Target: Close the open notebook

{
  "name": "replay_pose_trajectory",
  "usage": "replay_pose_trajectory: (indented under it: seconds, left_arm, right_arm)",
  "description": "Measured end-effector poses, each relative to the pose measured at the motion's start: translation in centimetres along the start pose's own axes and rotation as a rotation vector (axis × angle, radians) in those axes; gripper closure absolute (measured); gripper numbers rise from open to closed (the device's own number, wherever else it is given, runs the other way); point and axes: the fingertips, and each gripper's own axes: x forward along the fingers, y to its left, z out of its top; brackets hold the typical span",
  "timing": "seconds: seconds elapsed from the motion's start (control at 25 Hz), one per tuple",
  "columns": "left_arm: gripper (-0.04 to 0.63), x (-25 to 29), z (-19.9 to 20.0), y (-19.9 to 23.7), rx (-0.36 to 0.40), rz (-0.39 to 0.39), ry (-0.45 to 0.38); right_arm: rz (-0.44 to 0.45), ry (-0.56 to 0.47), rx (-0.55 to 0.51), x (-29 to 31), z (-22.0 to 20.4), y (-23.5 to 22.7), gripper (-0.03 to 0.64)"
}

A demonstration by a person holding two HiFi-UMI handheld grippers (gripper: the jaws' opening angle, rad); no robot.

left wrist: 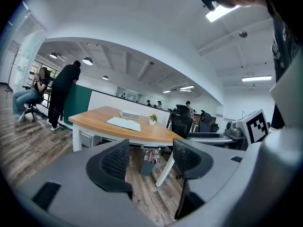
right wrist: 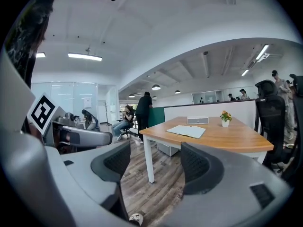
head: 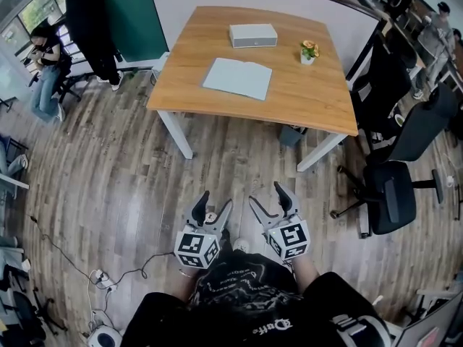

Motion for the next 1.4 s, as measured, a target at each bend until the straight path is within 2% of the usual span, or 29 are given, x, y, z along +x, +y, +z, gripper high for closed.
replay_pose_trajectory:
  seconds: [0.32, 0.88, 1.16, 1.4]
  left_arm:
    - [0.293, 4.3, 0.1, 3.1, -0.026, -0.036, 0.029]
    - [0.293, 15.7, 6.0, 11.8, 0.014, -0.153, 0.058]
    - [0.295, 18.5, 6.7, 14.9, 0.03, -0.212, 0.115]
    - [0.295, 19.8, 7.0, 15.9, 0.056, -0.244, 0.133]
  right_arm:
    - [-0.022, 0.047, -0.006, 3.8, -0.4, -1.1, 0.299]
    - [-0.105, 0.068, 0.026, 17.0, 2.9, -5.1, 0.307]
    - [-0.157, 0.078, 0.043, 21.3, 3.5, -5.2, 0.311]
    - [-0.179, 0.093, 0.05, 23.2, 3.1, -5.3, 0.316]
